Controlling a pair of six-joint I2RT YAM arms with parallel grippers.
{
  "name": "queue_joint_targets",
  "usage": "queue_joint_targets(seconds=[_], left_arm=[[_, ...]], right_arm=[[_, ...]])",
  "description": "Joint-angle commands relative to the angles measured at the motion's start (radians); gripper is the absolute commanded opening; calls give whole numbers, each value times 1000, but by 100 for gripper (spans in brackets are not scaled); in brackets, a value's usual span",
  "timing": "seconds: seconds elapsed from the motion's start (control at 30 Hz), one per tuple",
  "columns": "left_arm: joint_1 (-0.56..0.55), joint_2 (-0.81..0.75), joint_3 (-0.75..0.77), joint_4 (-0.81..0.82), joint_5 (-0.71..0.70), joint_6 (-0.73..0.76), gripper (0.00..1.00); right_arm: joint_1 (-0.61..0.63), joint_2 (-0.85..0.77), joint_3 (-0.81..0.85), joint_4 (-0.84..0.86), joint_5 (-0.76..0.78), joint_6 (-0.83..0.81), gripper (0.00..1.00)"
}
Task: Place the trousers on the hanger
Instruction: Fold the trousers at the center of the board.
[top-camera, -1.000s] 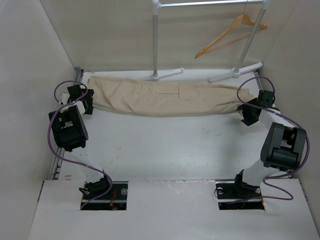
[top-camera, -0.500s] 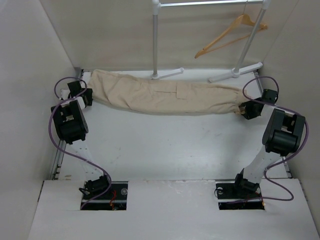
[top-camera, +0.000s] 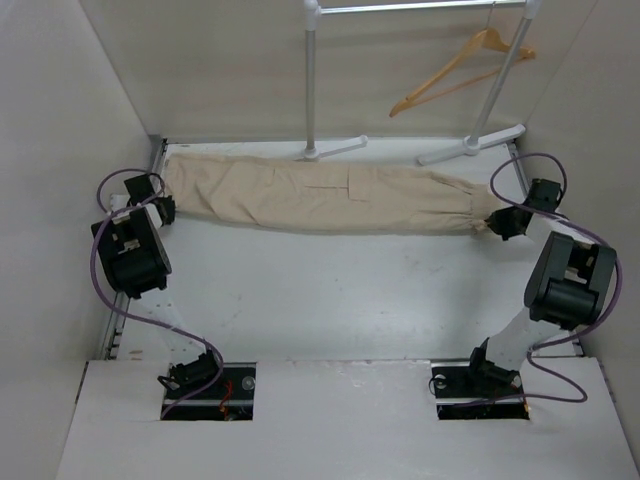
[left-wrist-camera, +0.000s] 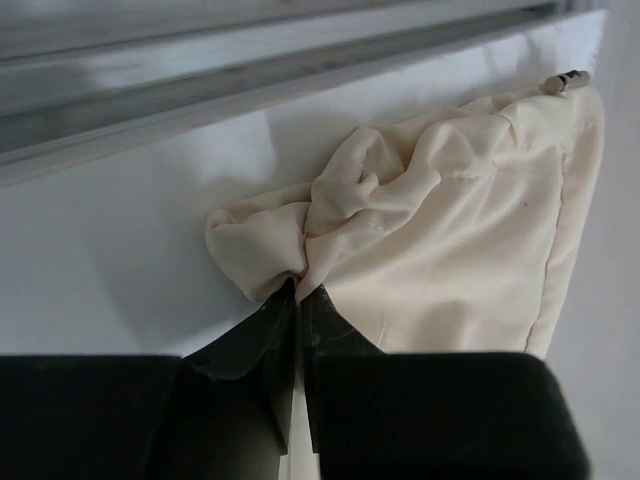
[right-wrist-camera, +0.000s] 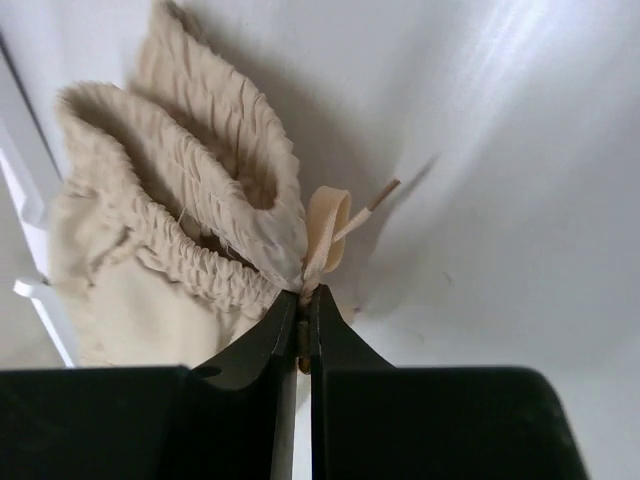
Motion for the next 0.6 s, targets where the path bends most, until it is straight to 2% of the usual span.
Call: queue_joint_targets(seconds=[0.0, 0.17, 0.43, 0.5, 0.57], left_arm=[[52, -153, -116, -65, -85, 60, 4], [81, -334, -290, -134, -145, 72, 3], [34, -632, -483, -404, -367, 91, 4], [32, -698, -532, -458, -395, 89, 9], [34, -758, -570, -470, -386, 89, 21]], right_arm=[[-55, -131, -47, -40, 79, -16, 1], [-122, -247, -146, -58, 99, -7, 0], [-180, -366, -259, -121, 98, 1, 2], [-187, -397, -305, -112, 99, -1, 5], [-179, -412, -327, -97, 90, -10, 15]])
